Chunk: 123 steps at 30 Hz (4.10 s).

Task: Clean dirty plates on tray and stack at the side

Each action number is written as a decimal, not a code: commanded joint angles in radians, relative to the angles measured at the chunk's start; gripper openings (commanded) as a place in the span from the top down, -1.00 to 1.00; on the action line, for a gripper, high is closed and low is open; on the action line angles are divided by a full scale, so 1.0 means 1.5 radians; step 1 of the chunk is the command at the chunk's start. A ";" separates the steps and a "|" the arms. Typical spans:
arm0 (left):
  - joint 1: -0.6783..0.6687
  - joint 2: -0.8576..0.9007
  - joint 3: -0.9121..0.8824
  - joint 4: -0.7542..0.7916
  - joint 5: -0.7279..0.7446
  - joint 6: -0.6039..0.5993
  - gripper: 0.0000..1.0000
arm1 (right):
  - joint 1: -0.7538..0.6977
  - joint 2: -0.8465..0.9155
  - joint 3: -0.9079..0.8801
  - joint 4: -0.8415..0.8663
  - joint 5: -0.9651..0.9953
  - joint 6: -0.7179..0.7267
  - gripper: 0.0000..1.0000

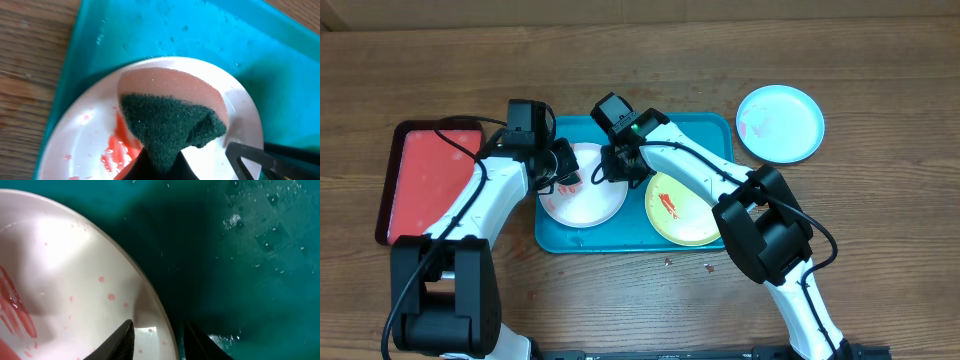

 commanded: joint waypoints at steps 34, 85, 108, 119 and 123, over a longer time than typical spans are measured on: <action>-0.018 0.123 0.148 -0.152 0.024 0.014 0.92 | -0.001 0.018 -0.006 -0.013 0.016 0.005 0.32; 0.240 0.005 0.358 -0.411 -0.220 0.014 0.91 | 0.083 0.014 0.291 -0.215 0.431 -0.183 0.92; 0.380 0.008 0.319 -0.407 -0.160 0.014 0.91 | 0.218 0.014 0.306 -0.115 0.943 -0.578 0.92; 0.380 0.008 0.319 -0.407 -0.160 0.014 0.92 | 0.185 0.014 0.306 -0.101 0.595 -0.576 0.92; 0.380 0.008 0.319 -0.407 -0.160 0.014 0.91 | 0.110 0.013 0.306 -0.103 0.357 -0.490 0.92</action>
